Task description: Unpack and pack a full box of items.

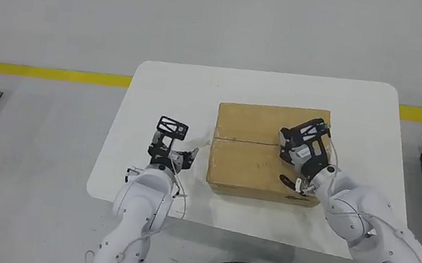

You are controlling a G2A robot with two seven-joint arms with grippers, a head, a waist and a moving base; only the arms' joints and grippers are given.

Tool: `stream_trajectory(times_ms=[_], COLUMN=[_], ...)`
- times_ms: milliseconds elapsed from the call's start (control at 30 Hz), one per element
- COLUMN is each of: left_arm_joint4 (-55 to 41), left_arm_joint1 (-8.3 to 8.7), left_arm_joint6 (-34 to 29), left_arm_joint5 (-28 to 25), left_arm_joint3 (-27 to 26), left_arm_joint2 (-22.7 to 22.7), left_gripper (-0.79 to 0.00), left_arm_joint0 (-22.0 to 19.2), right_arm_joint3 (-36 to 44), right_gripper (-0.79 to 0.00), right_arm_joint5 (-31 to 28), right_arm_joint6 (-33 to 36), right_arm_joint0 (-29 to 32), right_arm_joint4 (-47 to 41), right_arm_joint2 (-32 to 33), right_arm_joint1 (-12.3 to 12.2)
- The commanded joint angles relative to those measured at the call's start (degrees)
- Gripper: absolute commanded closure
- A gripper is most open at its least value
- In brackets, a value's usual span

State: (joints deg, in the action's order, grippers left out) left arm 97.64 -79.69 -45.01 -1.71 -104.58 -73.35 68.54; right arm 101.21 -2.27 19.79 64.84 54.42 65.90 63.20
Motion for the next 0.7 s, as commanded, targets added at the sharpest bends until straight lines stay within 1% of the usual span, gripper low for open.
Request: stream_trajectory(times_ms=[0, 100, 233, 433, 667], left_arm_joint4=[0.77, 1.96, 1.18, -0.35, -1.64], left_arm_joint1=[-0.05, -0.22, -0.57, -1.13, -1.56], left_arm_joint6=[1.85, 3.83, 5.93, 7.59, 8.66], left_arm_joint5=[-0.85, -1.79, -3.04, -2.41, -0.78], left_arm_joint3=[3.26, 6.55, 8.56, 10.05, 10.78], left_arm_joint2=[0.76, 2.58, 4.66, 6.56, 7.22], left_gripper=[-0.785, -0.785, -0.785, -0.785, -0.785], left_arm_joint0=[-0.83, -2.15, -3.67, -5.37, -6.10], right_arm_joint3=[0.17, 0.38, 0.21, -0.92, -2.63], right_gripper=[0.000, 0.000, 0.000, 0.000, 0.000], right_arm_joint5=[-0.09, -0.05, -0.13, 0.16, 0.58], right_arm_joint6=[-1.73, -2.60, -2.75, -1.96, 0.68], right_arm_joint0=[0.64, 0.99, 1.18, 0.87, -0.80], right_arm_joint4=[-0.08, 0.24, 0.53, 0.33, 0.23], right_arm_joint2=[0.27, 0.60, 0.87, 0.69, -0.70], right_arm_joint1=[0.10, 0.22, 0.38, 0.77, 1.41])
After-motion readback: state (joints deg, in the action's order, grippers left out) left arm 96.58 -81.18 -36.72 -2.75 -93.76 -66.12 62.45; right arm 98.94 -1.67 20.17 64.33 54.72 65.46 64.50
